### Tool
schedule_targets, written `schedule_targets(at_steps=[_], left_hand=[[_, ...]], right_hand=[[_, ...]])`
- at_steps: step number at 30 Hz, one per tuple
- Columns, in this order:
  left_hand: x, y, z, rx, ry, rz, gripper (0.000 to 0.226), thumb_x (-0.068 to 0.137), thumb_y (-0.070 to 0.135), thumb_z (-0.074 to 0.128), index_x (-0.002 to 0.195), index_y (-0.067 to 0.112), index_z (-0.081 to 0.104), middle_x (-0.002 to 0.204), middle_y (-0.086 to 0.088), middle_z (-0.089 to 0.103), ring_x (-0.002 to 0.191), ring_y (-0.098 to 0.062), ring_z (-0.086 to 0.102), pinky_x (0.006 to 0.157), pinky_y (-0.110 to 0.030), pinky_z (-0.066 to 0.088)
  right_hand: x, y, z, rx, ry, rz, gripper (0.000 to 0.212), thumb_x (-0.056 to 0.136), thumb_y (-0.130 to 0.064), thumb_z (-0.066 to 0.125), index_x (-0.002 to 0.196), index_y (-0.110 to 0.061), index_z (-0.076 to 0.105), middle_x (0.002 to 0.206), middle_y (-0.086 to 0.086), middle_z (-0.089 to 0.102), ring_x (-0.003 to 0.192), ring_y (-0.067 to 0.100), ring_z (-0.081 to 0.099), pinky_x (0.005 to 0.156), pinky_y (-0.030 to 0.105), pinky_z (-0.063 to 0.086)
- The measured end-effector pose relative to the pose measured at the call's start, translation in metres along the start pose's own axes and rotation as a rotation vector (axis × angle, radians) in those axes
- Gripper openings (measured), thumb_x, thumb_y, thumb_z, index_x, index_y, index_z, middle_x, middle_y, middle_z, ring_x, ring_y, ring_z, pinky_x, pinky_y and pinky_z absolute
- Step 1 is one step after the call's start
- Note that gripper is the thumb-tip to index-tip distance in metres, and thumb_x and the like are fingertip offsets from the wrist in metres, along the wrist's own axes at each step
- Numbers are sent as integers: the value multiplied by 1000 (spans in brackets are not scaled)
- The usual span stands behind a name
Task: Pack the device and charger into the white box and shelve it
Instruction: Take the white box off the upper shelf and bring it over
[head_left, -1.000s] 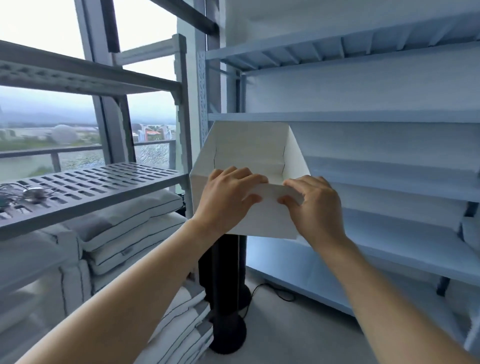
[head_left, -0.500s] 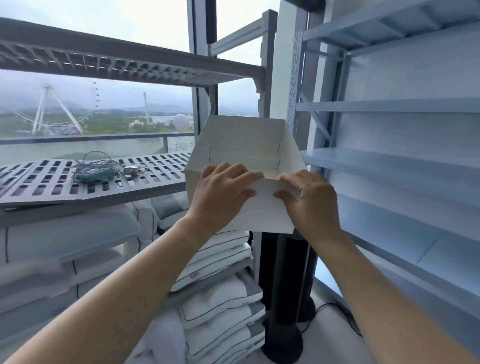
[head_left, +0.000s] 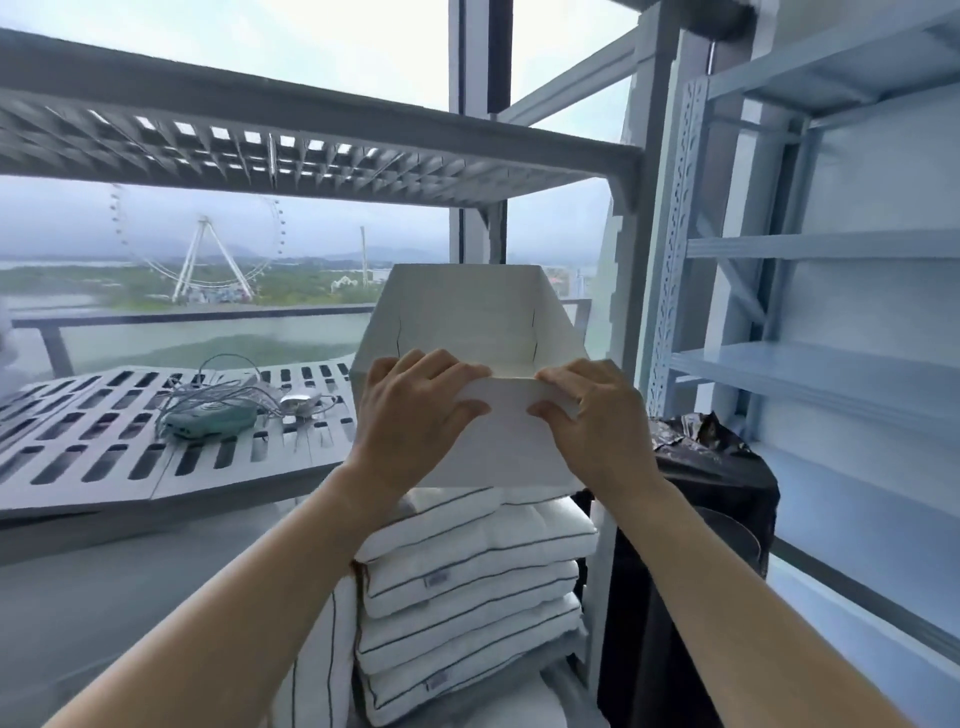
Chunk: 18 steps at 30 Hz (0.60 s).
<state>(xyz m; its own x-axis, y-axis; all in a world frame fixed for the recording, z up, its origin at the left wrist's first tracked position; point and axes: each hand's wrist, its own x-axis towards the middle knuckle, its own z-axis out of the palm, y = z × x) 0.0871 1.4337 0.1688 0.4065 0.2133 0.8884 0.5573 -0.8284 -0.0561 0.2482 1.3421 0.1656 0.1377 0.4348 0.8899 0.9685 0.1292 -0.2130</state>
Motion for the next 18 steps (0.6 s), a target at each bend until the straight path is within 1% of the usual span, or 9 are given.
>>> schedule_targets(at_steps=[4, 8, 9, 10, 11, 12, 13, 15, 18], left_hand=[[9, -36, 41, 17, 14, 26, 27, 77, 36, 66, 103, 26, 66, 86, 5, 65, 78, -23, 61, 74, -34, 41], [18, -67, 73, 70, 71, 62, 35, 84, 42, 51, 113, 26, 62, 89, 4, 63, 81, -20, 55, 80, -33, 33], [21, -74, 79, 97, 81, 67, 36, 85, 42, 50, 115, 26, 61, 90, 3, 63, 83, -20, 53, 80, -33, 32], [23, -80, 85, 127, 85, 79, 37, 87, 42, 49, 118, 25, 59, 92, 3, 62, 84, -20, 51, 80, -34, 32], [24, -85, 92, 158, 91, 96, 37, 89, 42, 47, 121, 24, 56, 93, 2, 61, 85, -20, 48, 80, -34, 31], [24, -90, 98, 191, 102, 115, 38, 91, 41, 45, 123, 24, 54, 94, 2, 60, 85, -20, 45, 80, -35, 30], [24, -93, 104, 223, 117, 133, 37, 92, 40, 42, 124, 23, 52, 95, 2, 59, 85, -20, 44, 79, -36, 30], [24, -100, 114, 272, 148, 153, 37, 94, 39, 38, 124, 21, 50, 96, 0, 58, 86, -22, 44, 79, -37, 30], [31, -110, 128, 325, 162, 161, 35, 93, 38, 40, 121, 20, 51, 95, -2, 59, 86, -22, 43, 79, -38, 31]], right_hand=[[22, 26, 47, 7, -59, -35, 28, 71, -9, 76, 98, -10, 69, 89, 5, 69, 88, 28, 57, 74, 24, 39], [38, 49, 84, 62, -92, -23, 34, 78, -12, 70, 111, -9, 61, 102, 5, 62, 98, 23, 52, 84, 15, 31], [43, 51, 92, 68, -93, -50, 36, 80, -11, 67, 114, -8, 58, 107, 7, 59, 102, 23, 49, 89, 17, 32], [45, 53, 101, 52, -97, -93, 38, 81, -9, 63, 118, -8, 54, 113, 9, 57, 108, 24, 46, 95, 24, 33], [44, 53, 112, 6, -100, -145, 42, 82, -9, 59, 123, -9, 49, 120, 11, 54, 115, 25, 42, 102, 33, 32], [42, 53, 124, -56, -101, -182, 47, 84, -13, 55, 130, -11, 43, 128, 12, 50, 123, 28, 37, 108, 43, 28], [39, 52, 135, -103, -94, -184, 51, 86, -17, 50, 135, -14, 36, 136, 11, 44, 131, 30, 30, 110, 50, 24], [37, 53, 155, -118, -53, -142, 54, 89, -26, 43, 140, -21, 28, 145, 10, 35, 139, 32, 17, 110, 56, 19], [46, 62, 176, -118, -5, -135, 53, 90, -32, 38, 141, -24, 25, 147, 8, 32, 140, 29, 13, 109, 57, 21]])
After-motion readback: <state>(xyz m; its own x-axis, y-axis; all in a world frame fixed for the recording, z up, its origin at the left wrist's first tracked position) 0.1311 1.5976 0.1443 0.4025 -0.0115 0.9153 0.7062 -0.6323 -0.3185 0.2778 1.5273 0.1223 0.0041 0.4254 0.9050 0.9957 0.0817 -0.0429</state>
